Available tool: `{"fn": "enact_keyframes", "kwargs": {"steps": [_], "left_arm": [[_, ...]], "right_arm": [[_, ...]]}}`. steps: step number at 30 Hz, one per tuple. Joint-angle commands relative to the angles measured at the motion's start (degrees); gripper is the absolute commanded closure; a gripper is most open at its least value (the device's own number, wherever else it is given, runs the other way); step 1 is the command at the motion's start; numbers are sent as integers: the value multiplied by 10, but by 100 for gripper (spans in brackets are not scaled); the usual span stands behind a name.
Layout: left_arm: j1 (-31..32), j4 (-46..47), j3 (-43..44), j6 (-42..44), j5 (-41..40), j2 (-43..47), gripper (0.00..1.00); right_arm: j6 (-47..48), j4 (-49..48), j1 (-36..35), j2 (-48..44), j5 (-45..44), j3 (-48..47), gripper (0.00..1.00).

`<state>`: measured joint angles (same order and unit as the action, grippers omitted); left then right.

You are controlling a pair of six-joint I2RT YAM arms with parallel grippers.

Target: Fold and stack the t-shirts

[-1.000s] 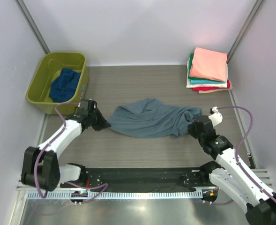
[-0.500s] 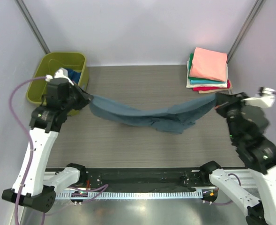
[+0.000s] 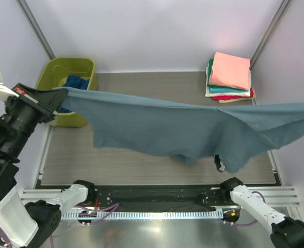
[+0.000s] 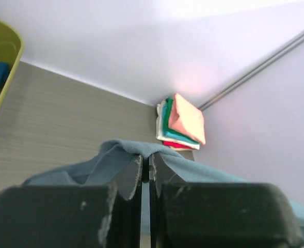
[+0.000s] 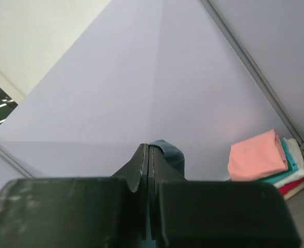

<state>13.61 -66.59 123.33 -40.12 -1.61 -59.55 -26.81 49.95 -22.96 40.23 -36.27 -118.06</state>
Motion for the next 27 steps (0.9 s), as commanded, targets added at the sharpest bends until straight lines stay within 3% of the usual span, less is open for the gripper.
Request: {"fn": "enact_keyframes", "kwargs": {"steps": [1,3,6,11,14,16,17,18,19,20,21,23,24,27], "left_arm": [[-2,-52,79,21,-1,-53,98],[-2,-66,105,15,5,-95,99],[-2,-38,69,0,13,-120,100],[-30,-13,-3,-6,12,-250,100],[-87,50,-116,-25,28,-327,99],[-105,81,-154,-41,35,-389,96],[-112,71,-142,-40,48,-425,95],[-115,51,-117,-35,71,-500,82],[-111,17,-68,-29,74,-525,74],[-98,9,-56,-14,71,-538,65],[-86,14,-66,-8,46,-530,41],[-57,52,-101,-2,21,-498,22],[-51,81,-144,-5,-6,-463,16],[-33,103,-217,-6,-30,-415,14]], "right_arm": [[59,40,2,104,8,-96,99],[64,39,1,164,15,-124,99],[76,23,1,251,14,-119,99],[96,20,5,440,-19,-117,99],[74,-14,43,579,2,-110,99],[70,-25,65,674,50,-173,99],[79,-12,72,768,79,-218,99],[89,23,78,817,136,-316,96],[95,46,78,852,159,-361,79],[100,62,77,885,175,-385,52],[100,63,76,879,190,-363,23],[96,25,75,805,184,-270,14],[90,-35,74,773,184,-151,11],[63,-128,71,643,189,49,10]]}}
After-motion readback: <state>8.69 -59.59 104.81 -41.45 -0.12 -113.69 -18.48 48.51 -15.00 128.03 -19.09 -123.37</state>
